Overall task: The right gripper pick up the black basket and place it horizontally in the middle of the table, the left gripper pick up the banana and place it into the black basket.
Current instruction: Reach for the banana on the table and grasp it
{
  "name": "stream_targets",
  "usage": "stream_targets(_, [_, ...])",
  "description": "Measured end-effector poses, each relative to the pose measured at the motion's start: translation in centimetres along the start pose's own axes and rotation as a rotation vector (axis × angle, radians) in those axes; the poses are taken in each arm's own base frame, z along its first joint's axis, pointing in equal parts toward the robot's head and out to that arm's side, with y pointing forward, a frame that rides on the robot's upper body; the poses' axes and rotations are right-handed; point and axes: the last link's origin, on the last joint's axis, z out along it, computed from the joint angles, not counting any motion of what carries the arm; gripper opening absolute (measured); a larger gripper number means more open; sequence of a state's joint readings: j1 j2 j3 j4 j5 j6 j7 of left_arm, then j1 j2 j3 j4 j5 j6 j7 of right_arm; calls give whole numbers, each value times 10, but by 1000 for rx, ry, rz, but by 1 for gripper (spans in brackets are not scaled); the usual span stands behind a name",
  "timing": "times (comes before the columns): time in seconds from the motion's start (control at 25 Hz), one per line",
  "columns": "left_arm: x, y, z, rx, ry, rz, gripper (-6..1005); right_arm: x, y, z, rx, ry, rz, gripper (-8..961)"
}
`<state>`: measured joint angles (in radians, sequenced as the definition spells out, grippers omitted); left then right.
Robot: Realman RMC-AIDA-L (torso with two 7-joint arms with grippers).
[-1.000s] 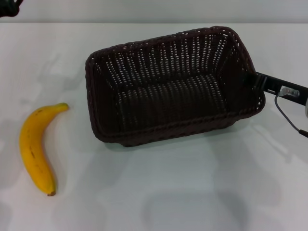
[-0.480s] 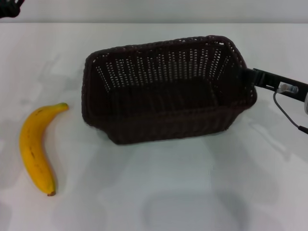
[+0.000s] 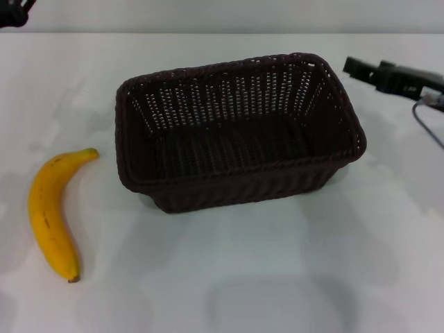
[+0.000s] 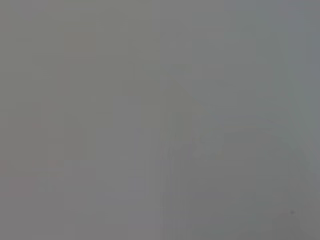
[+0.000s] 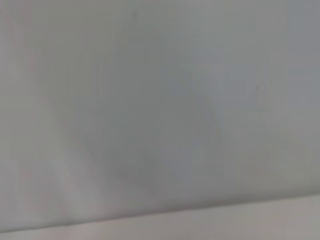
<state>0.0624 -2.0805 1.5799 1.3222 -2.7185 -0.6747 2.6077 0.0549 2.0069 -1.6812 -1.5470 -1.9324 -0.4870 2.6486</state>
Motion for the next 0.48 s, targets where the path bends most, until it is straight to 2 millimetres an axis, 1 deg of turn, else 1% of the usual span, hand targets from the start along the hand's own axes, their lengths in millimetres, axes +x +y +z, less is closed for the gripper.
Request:
stream_targets(0.16, [-2, 0, 1, 1, -5, -20, 757, -8, -6, 3, 35, -50, -97, 708])
stream_targets(0.24, [-3, 1, 1, 1, -6, -39, 758, -11, -10, 3, 62, -77, -141, 775])
stream_targets(0.48, [-2, -1, -1, 6, -6, -142, 761, -25, -23, 2, 126, -131, -271, 824])
